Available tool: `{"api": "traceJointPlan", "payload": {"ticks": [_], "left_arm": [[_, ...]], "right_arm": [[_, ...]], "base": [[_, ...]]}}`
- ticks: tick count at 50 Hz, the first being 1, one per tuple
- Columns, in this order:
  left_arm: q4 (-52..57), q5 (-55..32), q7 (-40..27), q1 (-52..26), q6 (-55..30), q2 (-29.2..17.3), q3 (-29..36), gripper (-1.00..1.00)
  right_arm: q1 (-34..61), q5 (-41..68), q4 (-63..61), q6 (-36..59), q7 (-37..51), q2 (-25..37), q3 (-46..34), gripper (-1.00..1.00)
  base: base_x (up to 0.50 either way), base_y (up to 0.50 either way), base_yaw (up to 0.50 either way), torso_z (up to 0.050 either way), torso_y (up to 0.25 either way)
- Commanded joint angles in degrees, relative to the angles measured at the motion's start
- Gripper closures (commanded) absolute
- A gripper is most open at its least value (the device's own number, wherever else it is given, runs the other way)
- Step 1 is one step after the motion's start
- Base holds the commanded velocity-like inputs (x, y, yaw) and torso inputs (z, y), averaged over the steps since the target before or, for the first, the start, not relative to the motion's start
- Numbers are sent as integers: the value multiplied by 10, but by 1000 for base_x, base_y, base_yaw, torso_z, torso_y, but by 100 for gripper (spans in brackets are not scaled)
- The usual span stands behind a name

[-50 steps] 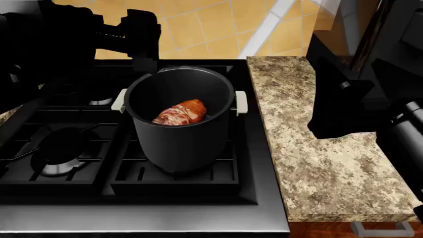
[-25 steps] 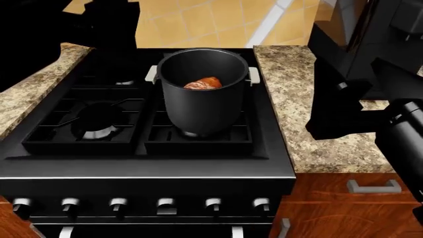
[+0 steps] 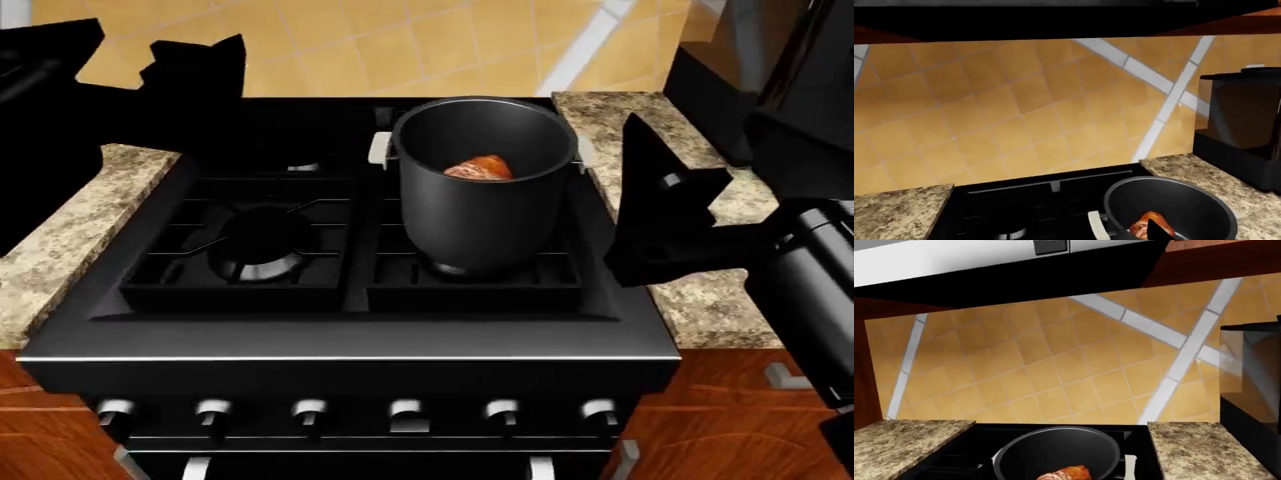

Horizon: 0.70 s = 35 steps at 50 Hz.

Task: Frozen meat rests on a plate on the counter. Retrieve the meat and place it in a pot on a burner. Then turn the burner on.

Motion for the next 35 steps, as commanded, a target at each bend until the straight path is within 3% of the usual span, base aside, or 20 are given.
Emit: {"api": "traceJointPlan", "payload": {"ticks": [1, 7, 11, 16, 19, 21, 26, 35], "left_arm": [[66, 55, 21, 88, 57, -21, -48, -100], [152, 85, 66, 196, 127, -42, -124, -100], [219, 124, 66, 325, 178, -51, -177, -100], [284, 274, 85, 497, 197, -29, -220, -100], [285, 446, 87, 607, 372, -85, -101, -100], [284, 508, 70, 648, 436, -99, -51, -100], [250, 560, 83, 720, 484, -78, -49, -100], [226, 571, 89, 764, 523, -78, -62, -100]], "right_arm": [[2, 2, 2, -6, 10, -3, -6, -100], [-4, -1, 0, -10, 15, -4, -3, -100], [-12, -2, -8, -16, 20, -4, 5, -100], [-26, -4, -19, -24, 27, -6, 17, -100], [-35, -12, -31, -28, 32, -11, 23, -100], [-45, -19, -38, -29, 32, -17, 25, -100], [-52, -23, -47, -31, 38, -25, 22, -100], [-48, -28, -47, -29, 46, -33, 8, -100]], "base": [[0, 0, 0, 0, 0], [0, 0, 0, 0, 0], [0, 0, 0, 0, 0], [0, 0, 0, -28, 0], [0, 0, 0, -50, 0], [0, 0, 0, -50, 3], [0, 0, 0, -50, 6], [0, 0, 0, -50, 6]]}}
